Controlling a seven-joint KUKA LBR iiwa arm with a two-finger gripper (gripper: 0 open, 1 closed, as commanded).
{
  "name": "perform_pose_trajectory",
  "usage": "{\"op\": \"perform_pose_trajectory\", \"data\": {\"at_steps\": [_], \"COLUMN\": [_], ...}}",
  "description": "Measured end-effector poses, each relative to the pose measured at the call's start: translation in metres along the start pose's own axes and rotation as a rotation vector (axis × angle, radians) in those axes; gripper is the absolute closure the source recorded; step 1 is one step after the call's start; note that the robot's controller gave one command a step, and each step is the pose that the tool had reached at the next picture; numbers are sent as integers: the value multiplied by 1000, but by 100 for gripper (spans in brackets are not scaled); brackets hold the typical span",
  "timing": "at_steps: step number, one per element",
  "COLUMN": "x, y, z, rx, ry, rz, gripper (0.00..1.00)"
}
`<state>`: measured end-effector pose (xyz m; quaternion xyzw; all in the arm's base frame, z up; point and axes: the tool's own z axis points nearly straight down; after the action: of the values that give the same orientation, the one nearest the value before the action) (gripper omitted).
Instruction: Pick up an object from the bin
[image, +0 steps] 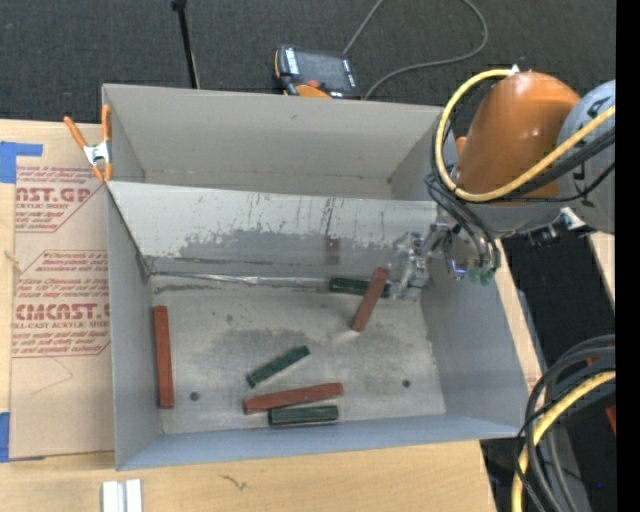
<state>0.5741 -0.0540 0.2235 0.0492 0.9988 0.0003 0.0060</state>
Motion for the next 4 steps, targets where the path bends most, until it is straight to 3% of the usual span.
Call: {"op": "perform_pose_trajectory", "data": {"at_steps": [1,2,3,4], "x": [2,-18,-10,-4], "y": [-1,-12,25,-3], "z": [5,157,153,153], "rx": [1,1,-2,-2], "ry": [9,10,7,7], "rz": [1,10,-499,-474], "gripper": [0,0,0,0]}}
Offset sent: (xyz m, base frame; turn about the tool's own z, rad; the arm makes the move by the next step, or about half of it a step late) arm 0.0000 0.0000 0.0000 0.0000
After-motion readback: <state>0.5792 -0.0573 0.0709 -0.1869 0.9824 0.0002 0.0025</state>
